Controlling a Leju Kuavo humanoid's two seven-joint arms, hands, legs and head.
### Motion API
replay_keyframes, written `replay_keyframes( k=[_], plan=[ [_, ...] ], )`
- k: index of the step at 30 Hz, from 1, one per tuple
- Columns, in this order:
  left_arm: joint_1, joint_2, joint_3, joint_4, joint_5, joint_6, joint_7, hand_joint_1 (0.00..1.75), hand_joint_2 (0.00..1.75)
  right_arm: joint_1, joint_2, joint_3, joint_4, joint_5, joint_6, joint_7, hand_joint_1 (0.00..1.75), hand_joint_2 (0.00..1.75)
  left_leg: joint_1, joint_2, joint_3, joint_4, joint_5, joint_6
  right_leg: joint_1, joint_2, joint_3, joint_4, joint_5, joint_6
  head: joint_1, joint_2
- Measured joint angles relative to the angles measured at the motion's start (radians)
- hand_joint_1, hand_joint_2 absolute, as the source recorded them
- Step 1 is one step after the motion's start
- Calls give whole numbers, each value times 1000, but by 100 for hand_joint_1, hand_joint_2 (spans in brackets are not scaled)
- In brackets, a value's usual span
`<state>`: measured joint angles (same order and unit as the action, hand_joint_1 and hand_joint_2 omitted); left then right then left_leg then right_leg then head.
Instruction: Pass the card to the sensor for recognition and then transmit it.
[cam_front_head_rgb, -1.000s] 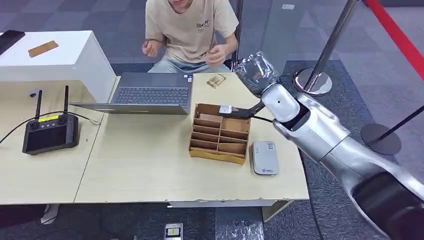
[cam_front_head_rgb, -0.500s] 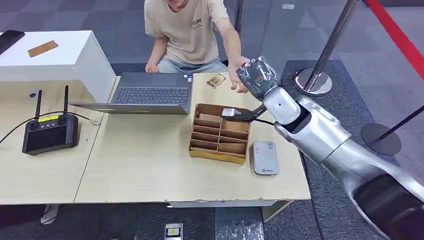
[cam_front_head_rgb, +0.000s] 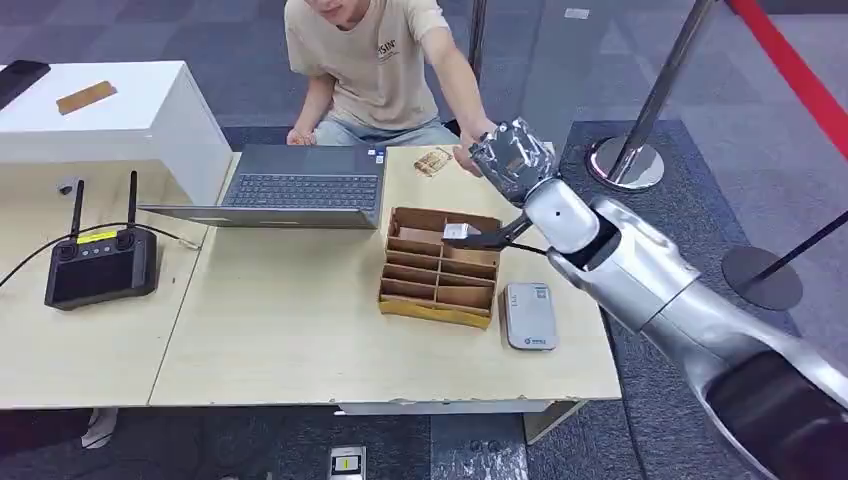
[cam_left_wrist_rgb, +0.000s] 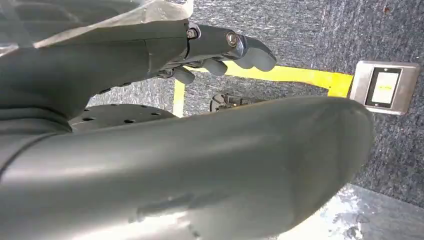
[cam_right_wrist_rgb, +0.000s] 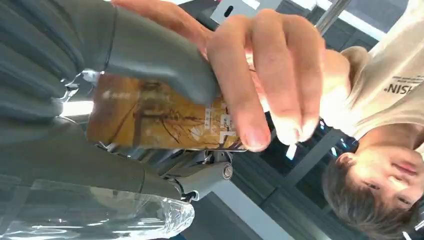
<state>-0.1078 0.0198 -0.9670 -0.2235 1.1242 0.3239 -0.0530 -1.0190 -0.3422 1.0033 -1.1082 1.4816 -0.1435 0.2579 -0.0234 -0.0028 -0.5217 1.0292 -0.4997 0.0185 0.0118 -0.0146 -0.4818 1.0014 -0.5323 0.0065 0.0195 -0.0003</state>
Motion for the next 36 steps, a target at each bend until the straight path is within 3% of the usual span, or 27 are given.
replay_keyframes(
  k=[1,6,10,11,13,19,25,26,31,32,36],
  plan=[
    [0,0,0,0,0,1,0,0,0,1,1,3,2,0,1,0,0,0,0,0,0,0,0,0,0,0,0,0,0,0,0,0],
    [0,0,0,0,0,2,5,0,0,12,3,2,8,-50,-6,-3,0,0,0,0,0,0,0,0,0,0,0,0,0,0,0,0],
    [1,0,0,0,-2,9,11,0,0,58,-8,-26,-13,-132,-74,44,0,0,0,0,0,0,0,0,0,0,0,0,0,0,0,0],
    [1,0,0,0,-3,11,11,0,0,73,-11,-38,-22,-150,-97,57,0,175,0,0,0,0,0,0,0,0,0,0,0,0,0,0],
    [1,0,0,0,-3,12,11,0,0,109,-20,-68,-42,-210,-149,85,0,175,0,0,0,0,0,0,0,0,0,0,0,0,0,0],
    [1,0,0,0,-7,18,17,0,0,224,-54,-165,-105,-349,-155,103,0,175,0,0,0,0,0,0,0,0,0,0,0,0,0,0],
    [1,0,0,0,-6,26,11,0,0,345,-74,-275,-185,-595,-274,79,0,175,0,0,0,0,0,0,0,0,0,0,0,0,0,0],
    [2,0,0,0,-6,28,11,0,0,362,-74,-297,-201,-641,-284,68,0,0,0,0,0,0,0,0,0,0,0,0,0,0,0,0],
    [1,-1,0,0,6,32,6,0,0,435,-71,-380,-266,-888,-347,-55,0,0,0,0,0,0,0,0,0,0,0,0,0,0,0,0],
    [1,-1,0,0,10,32,4,0,0,449,-68,-397,-280,-952,-356,-92,0,175,0,0,0,0,0,0,0,0,0,0,0,0,0,0],
    [1,-1,0,0,17,34,1,0,0,507,-52,-448,-335,-1092,-388,-181,0,175,0,0,0,0,0,0,0,0,0,0,0,0,0,0]
  ],
)
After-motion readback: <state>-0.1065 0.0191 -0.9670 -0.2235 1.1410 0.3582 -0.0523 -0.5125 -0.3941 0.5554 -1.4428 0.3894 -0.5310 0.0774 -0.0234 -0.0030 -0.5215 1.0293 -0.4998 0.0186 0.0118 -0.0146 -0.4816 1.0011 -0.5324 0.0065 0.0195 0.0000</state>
